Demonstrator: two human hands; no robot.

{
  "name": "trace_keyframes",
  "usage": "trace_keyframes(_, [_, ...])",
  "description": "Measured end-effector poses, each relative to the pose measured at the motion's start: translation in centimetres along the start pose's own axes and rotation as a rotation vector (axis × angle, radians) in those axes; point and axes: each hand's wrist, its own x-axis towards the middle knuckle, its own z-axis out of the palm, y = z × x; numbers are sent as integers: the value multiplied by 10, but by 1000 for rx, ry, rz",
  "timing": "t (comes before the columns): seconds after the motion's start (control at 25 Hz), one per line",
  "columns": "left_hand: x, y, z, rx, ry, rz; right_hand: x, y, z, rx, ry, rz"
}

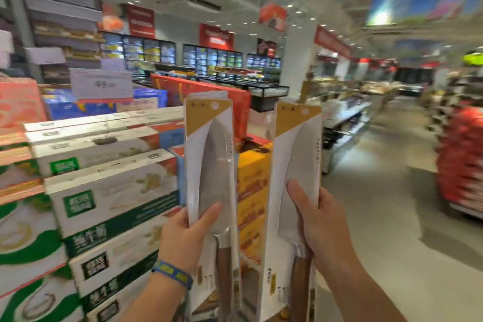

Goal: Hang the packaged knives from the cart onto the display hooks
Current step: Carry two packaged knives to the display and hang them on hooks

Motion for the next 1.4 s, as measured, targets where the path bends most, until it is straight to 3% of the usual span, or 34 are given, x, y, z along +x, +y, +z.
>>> trace_keyframes(0.36, [-124,-22,165,47,-601,-158,-125,7,-230,-184,613,73])
trace_keyframes(0.76, [-381,-41,308,97,-1241,-295,-349,45,-457,-144,1055,178])
trace_keyframes(0.92, [-479,-40,341,137,-1362,-361,-439,48,-508,-172,1185,255])
trace_keyframes(1.12, [-587,-33,376,177,-1562,-371,-535,48,-543,-183,1456,225])
trace_keyframes(1.4, [-673,-28,427,93,-1815,-324,-582,26,-557,-321,1774,239])
